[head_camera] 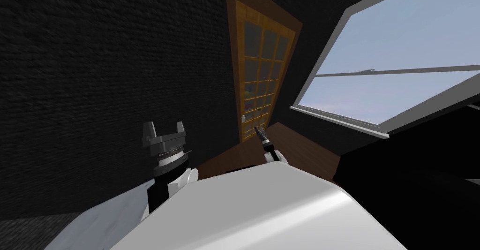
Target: Pull the door open
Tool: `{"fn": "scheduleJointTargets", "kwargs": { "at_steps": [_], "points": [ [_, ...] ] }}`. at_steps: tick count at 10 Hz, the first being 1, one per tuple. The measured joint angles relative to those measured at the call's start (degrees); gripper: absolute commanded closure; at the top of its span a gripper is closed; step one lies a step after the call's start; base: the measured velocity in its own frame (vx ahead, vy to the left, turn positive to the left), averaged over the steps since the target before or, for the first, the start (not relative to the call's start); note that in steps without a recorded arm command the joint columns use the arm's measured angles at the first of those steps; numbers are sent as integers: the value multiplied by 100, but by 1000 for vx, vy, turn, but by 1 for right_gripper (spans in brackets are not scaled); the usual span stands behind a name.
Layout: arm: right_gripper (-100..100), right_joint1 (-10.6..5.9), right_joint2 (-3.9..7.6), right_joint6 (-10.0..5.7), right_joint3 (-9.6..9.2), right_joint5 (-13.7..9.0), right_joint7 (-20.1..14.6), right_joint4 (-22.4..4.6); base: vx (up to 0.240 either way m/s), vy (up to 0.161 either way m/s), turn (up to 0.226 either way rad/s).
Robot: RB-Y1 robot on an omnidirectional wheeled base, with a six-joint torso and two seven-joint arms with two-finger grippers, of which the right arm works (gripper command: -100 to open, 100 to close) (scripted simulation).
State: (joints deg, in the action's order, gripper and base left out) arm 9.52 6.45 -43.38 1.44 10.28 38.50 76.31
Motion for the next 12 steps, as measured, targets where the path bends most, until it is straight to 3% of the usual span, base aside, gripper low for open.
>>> {"fn": "scheduleJointTargets", "kwargs": {
  "at_steps": [2, 9, 12],
  "points": [
    [-100, -49, 6, -18, -8, 69, 202, -186, 57, -8, 20],
    [-100, -470, 75, -281, 27, 330, 1017, -1327, 92, -15, 35],
    [-100, -590, 84, -351, 36, 406, 1254, -1682, 73, -5, 28]
  ]
}}
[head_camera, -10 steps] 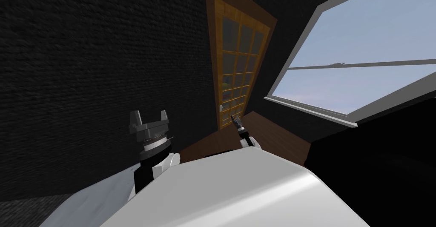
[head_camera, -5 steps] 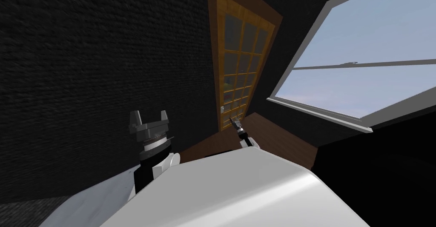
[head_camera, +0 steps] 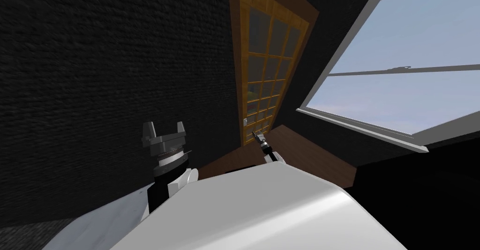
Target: Pull the door open
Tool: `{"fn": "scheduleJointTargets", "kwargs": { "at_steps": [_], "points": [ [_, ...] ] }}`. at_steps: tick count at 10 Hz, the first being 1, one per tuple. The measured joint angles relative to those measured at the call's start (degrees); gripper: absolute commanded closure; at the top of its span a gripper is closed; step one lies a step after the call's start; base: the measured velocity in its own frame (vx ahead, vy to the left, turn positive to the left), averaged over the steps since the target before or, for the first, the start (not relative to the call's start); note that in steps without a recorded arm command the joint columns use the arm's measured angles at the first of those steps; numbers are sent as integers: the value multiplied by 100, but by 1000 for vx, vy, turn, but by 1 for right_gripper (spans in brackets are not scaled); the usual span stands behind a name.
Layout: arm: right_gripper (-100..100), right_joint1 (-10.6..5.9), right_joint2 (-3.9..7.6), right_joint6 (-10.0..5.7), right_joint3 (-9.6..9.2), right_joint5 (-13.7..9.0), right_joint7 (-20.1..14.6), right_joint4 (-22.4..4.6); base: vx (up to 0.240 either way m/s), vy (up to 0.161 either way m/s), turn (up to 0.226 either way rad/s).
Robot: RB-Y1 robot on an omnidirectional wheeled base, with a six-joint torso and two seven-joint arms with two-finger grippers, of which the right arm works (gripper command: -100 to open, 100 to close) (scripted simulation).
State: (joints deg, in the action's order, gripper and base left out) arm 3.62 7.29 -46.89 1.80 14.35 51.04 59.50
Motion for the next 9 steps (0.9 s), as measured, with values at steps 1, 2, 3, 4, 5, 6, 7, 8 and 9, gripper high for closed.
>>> {"fn": "scheduleJointTargets", "kwargs": {
  "at_steps": [1, 2, 3, 4, 5, 6, 7, 8, 9],
  "points": [
    [-100, -36, 9, -4, -3, 38, 98, -101, 69, -11, 10],
    [-100, -79, 8, -52, 7, 51, 169, -233, 60, -11, 26],
    [-100, -111, 5, -90, 9, 76, 248, -342, 73, -13, 30],
    [-100, -146, 15, -117, 10, 107, 336, -459, 94, -18, 29],
    [-100, -208, 11, -142, 15, 140, 441, -606, 91, -29, 26],
    [-100, -255, 14, -172, 18, 171, 543, -742, 80, -30, 30],
    [-100, -288, 18, -184, 17, 205, 635, -840, 89, -30, 27],
    [-100, -353, 21, -215, 24, 234, 734, -997, 91, -20, 26],
    [-100, -400, 21, -241, 27, 263, 828, -1121, 82, -8, 23]
  ]
}}
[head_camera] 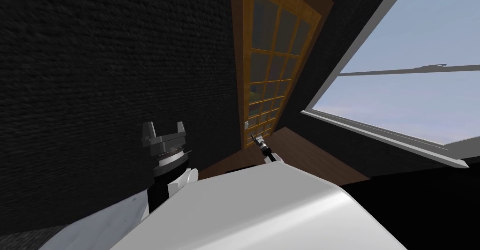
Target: Pull the door open
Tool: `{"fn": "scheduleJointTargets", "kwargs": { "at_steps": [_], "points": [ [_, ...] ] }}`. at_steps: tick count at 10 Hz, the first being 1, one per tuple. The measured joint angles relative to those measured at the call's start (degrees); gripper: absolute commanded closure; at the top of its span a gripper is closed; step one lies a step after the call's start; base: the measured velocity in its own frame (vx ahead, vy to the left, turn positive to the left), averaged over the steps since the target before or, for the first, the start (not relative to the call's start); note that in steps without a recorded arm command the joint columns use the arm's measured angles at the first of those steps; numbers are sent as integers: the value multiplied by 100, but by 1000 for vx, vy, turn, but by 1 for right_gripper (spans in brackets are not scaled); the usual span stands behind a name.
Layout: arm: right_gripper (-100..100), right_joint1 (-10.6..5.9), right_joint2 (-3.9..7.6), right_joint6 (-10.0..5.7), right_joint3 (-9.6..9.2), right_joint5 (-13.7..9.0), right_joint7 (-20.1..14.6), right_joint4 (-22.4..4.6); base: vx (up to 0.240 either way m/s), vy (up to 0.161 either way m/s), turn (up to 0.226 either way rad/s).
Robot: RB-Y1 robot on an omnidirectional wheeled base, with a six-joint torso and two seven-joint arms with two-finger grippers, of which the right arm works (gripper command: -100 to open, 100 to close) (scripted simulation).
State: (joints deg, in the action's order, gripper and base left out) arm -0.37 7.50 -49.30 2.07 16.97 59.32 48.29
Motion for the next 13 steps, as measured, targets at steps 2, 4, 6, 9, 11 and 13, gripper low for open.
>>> {"fn": "scheduleJointTargets", "kwargs": {
  "at_steps": [2, 4, 6, 9, 11, 13],
  "points": [
    [-100, -76, -3, -51, 6, 52, 171, -228, 82, -19, 22],
    [-100, -119, 23, -93, 5, 103, 300, -393, 73, -27, 19],
    [-100, -225, 24, -167, 20, 145, 460, -668, 96, -31, 27],
    [-100, -313, 32, -230, 25, 209, 667, -927, 66, 21, 36],
    [-100, -345, 153, -377, 123, 186, 608, -1132, 126, 229, 90],
    [-100, -189, 249, -498, 216, 188, 529, -1085, 205, 167, 111]
  ]
}}
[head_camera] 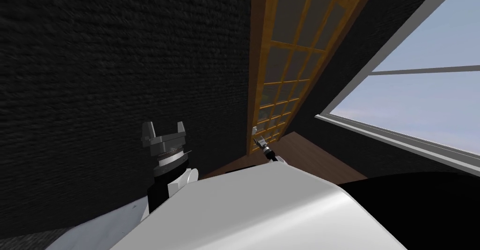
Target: Pull the door open
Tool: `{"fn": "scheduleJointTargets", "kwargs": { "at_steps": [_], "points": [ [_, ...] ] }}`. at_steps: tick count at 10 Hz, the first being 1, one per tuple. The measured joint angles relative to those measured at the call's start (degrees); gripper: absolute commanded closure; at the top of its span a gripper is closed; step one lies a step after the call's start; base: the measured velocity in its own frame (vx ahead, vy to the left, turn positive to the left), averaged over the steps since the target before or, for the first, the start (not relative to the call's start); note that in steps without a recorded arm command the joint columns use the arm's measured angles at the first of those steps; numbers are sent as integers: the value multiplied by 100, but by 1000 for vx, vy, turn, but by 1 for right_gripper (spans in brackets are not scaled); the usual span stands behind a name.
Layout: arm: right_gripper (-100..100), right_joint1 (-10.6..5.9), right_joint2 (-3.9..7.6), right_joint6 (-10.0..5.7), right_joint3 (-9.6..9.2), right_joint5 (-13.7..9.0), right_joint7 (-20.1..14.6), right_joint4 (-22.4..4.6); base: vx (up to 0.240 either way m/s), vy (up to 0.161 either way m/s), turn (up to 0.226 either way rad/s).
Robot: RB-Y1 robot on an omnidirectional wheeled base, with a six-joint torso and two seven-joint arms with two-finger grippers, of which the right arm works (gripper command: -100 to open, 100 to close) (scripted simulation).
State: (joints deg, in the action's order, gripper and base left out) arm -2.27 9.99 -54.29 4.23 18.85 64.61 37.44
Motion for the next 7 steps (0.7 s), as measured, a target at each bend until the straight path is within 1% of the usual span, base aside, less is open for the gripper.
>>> {"fn": "scheduleJointTargets", "kwargs": {
  "at_steps": [1, 2, 3, 5, 6, 7],
  "points": [
    [-100, 211, 76, -13, 23, 13, -92, 203, 136, 92, 14],
    [-100, 169, 132, -79, 57, 2, -136, 93, 110, 61, 64],
    [-100, 179, 201, -147, 96, -6, -180, 40, 158, 35, 81],
    [-100, 218, 318, -348, 202, -25, -237, -134, 196, 27, 72],
    [-100, 297, 381, -362, 236, -22, -303, -51, 189, -1, 20],
    [-100, 366, 437, -383, 276, -22, -365, -40, 119, -6, -1]
  ]
}}
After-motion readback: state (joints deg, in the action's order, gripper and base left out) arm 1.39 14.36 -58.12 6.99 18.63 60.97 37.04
